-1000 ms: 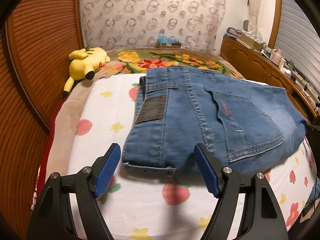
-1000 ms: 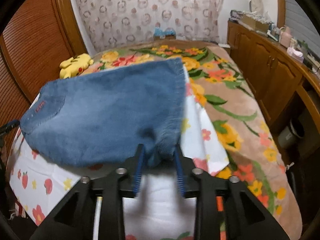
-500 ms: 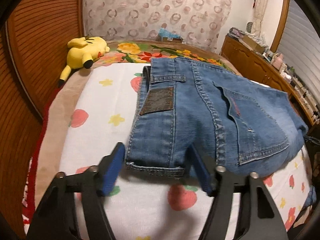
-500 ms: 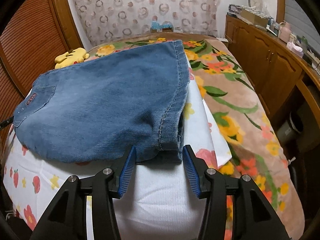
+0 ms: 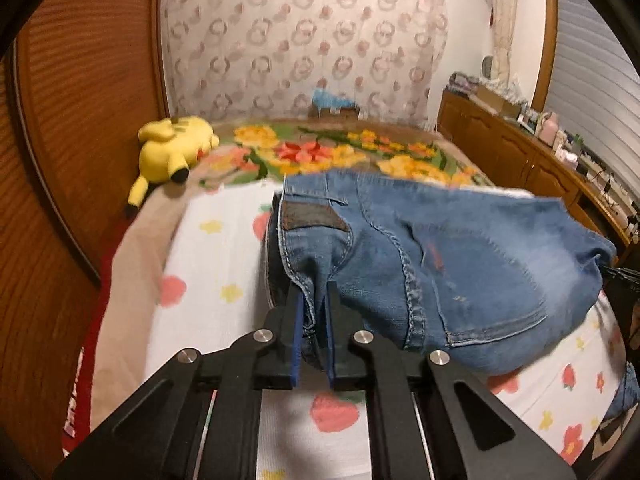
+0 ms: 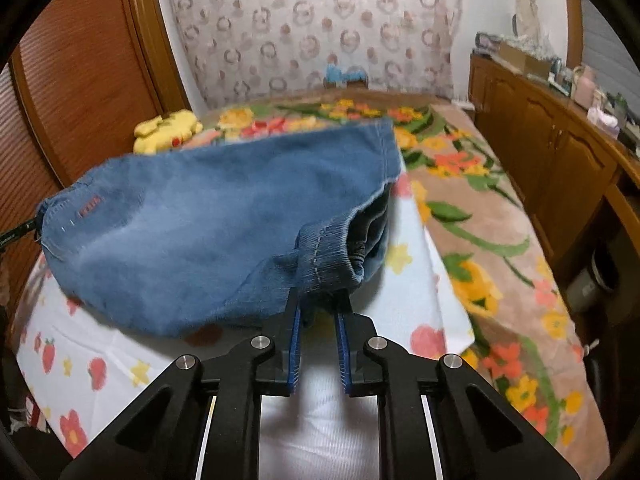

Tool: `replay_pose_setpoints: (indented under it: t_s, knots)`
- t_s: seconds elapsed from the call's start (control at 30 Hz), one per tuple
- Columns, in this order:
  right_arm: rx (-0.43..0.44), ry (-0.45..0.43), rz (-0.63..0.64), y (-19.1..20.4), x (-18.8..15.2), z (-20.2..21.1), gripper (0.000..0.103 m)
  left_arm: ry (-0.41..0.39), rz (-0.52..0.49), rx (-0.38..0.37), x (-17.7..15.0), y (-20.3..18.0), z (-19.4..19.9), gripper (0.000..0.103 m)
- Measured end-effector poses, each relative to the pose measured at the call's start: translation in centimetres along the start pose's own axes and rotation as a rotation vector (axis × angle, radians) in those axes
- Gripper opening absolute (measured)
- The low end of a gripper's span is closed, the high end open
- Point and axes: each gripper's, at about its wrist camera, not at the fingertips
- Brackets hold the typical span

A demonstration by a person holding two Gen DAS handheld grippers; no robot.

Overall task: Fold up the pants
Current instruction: 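Lift the folded edge and lay it over the back pocket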

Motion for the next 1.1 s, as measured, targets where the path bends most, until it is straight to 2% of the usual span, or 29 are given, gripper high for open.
replay_pose_setpoints:
  t_s: [0.17,0.37,0.6,0.87,1.1]
  knots:
    - [-0.011,-0.071,0.024,0.0,0.4,2.2,0.015,-0.063,-0.035,-0.005,1.2,-1.3,3.2,0.009]
    - [-0.022,-0.130,0.073,0.9,-0.9,4.5,0.014,-0.137,-0.054,-0.007,1.5,-2.3,6.7,0.007]
    - [-0.015,-0.186,0.089,1.7,-3.9,7.0,0.014,-0.180,-0.036,-0.001,-0.4,-0.9,10.2,0.007]
    - [-0.002,-0.179,0.081,1.8,-8.7,9.0,0.014,-0.152,-0.011,-0.018,-5.5,-0.2,12.9,0.007]
    - [0.005,-0.101,0.045,1.5,-11.7,7.6,0.014,-0.074,-0.045,0.005,-9.4,-0.9,12.6,0.007]
Point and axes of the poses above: each gripper's, at about its wrist camera, not at the fingertips, and z roughly against the way its jaws point, y to its left, x to its top, and after that the axes turned 3 degrees about z, right-handed
